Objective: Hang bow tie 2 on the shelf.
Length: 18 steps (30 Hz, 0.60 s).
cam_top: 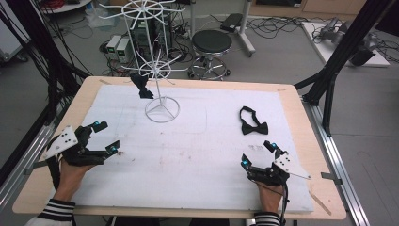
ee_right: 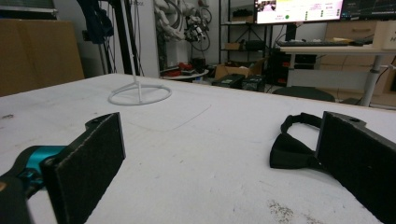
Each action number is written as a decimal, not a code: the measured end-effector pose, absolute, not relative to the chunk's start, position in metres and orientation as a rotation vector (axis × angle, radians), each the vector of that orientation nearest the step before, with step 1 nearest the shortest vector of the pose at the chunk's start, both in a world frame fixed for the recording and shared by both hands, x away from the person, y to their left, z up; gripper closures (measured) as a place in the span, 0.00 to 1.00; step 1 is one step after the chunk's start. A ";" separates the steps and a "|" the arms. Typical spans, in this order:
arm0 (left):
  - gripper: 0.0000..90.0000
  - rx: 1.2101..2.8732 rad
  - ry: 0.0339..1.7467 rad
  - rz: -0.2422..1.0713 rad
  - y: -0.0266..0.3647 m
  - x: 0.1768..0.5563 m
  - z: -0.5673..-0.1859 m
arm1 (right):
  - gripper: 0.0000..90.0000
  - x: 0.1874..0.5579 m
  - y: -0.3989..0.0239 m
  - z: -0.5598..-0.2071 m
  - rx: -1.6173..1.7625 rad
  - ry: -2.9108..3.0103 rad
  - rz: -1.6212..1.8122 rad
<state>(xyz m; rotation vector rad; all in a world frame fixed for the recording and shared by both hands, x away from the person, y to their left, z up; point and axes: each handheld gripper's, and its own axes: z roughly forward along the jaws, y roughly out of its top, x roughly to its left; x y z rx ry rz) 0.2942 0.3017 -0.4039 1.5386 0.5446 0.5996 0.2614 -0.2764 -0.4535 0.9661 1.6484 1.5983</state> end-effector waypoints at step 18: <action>0.17 1.533 0.537 0.567 0.312 0.295 -0.406 | 0.01 0.276 -0.284 -0.418 0.990 1.741 1.495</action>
